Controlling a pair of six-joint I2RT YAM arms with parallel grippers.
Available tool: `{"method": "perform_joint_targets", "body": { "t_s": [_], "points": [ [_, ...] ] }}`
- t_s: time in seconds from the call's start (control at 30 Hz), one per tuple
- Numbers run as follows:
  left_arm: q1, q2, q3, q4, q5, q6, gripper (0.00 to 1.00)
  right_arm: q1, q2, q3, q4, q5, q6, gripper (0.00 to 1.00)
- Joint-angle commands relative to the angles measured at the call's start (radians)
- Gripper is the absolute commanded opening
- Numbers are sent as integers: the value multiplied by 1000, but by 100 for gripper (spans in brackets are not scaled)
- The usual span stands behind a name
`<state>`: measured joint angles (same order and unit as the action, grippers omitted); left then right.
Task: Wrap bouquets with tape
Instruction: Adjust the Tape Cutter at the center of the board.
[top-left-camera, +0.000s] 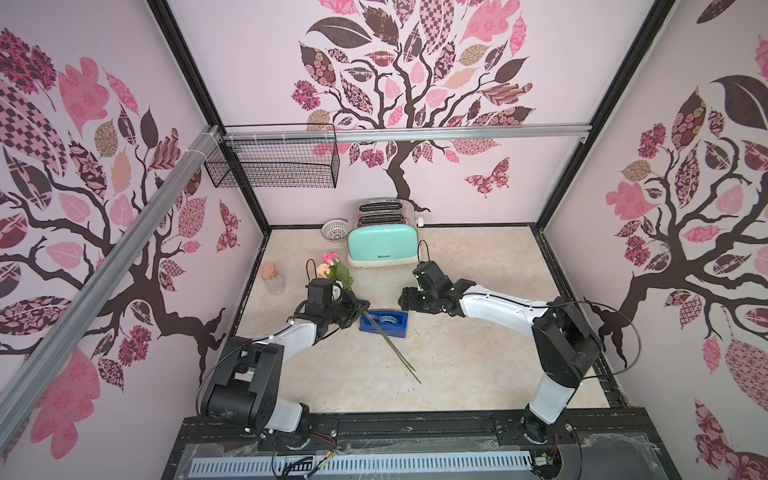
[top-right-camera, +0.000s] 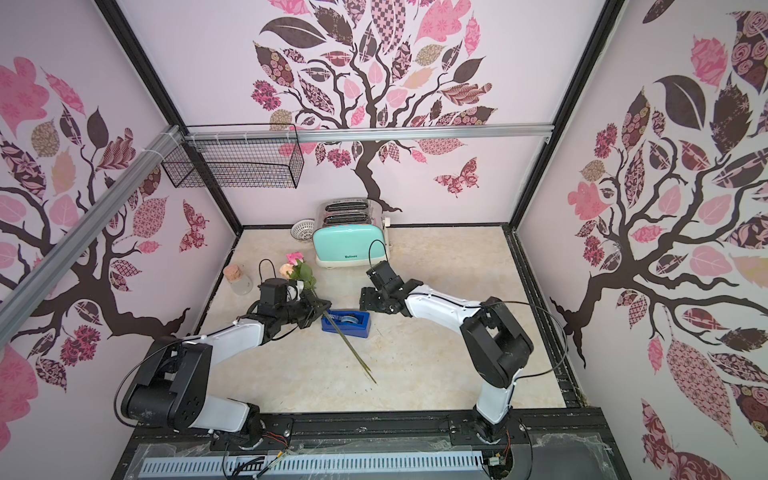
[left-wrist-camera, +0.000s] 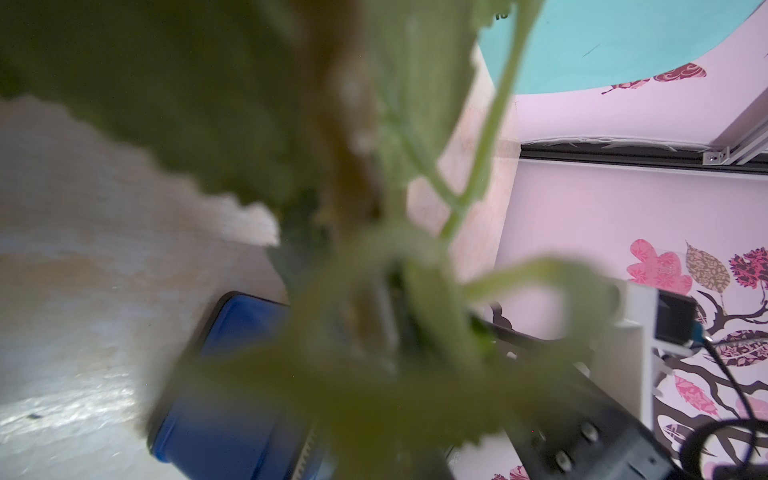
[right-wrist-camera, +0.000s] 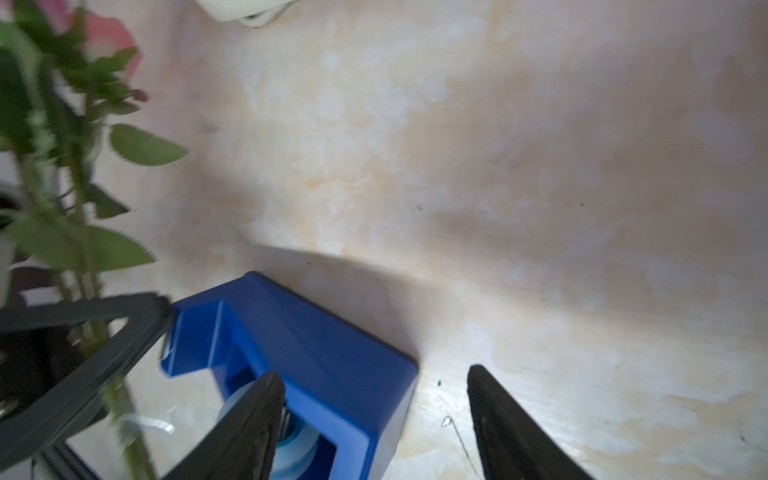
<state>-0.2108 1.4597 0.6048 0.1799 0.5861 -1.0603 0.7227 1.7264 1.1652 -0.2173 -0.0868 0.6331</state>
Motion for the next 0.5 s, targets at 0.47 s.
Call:
{"method": "perform_joint_targets", "body": {
  "t_s": [0.47],
  "points": [
    [6, 16, 64, -11, -3, 21, 0, 95, 55, -46, -75, -13, -244, 74]
  ]
}}
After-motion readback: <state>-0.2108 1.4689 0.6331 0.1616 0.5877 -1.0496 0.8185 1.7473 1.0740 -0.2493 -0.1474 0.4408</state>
